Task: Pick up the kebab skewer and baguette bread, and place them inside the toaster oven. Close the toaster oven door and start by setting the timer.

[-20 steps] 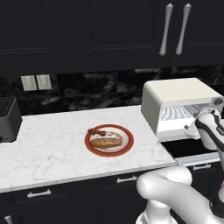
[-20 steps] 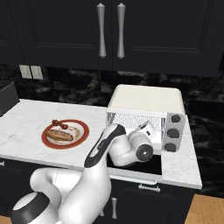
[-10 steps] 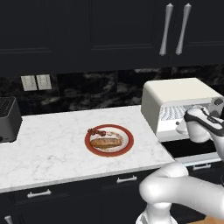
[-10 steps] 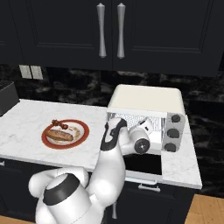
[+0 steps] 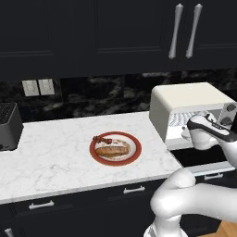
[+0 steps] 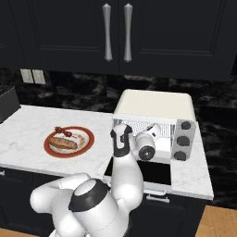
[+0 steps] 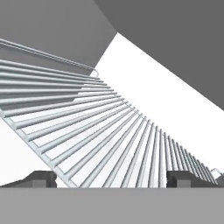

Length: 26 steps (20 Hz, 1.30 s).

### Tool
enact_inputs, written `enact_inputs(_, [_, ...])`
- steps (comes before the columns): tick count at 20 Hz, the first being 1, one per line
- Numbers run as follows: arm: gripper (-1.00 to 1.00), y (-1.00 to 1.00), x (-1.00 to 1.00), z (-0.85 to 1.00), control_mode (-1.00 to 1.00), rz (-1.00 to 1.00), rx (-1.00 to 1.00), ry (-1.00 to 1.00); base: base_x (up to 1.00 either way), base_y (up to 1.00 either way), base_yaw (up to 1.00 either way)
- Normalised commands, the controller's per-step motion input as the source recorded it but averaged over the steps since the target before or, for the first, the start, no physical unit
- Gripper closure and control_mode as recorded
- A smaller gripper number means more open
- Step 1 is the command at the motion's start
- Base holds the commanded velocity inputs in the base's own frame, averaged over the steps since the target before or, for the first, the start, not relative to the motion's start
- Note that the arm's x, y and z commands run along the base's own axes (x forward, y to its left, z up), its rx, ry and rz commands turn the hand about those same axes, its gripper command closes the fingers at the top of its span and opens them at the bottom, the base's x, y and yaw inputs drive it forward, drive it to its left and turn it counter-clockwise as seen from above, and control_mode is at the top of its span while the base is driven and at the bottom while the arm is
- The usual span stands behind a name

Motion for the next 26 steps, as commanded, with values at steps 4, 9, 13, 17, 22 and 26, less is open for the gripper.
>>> enact_inputs(4, [-1.0, -0.1, 0.26, -0.18, -1.0, 0.0, 0.0, -0.04, 0.0, 0.0, 0.0])
enact_inputs(9, [1.0, -0.03, 0.09, -0.03, -1.0, 0.0, 0.0, -0.01, 0.0, 0.0, 0.0])
enact_inputs(13, [1.0, -0.07, -0.09, 0.0, -1.0, 0.01, 0.0, 0.0, 0.0, 0.0, 0.0])
enact_inputs(17, [1.0, -0.14, -0.31, 0.0, -1.0, 0.03, 0.03, 0.0, 0.0, 0.0, 0.0])
enact_inputs(22, [1.0, -0.16, -0.81, 0.0, -1.0, 0.04, 0.08, 0.0, 0.0, 0.0, 0.0])
enact_inputs(26, [1.0, -0.13, -0.97, 0.06, -1.0, 0.04, 0.09, 0.06, 0.0, 0.0, 0.0])
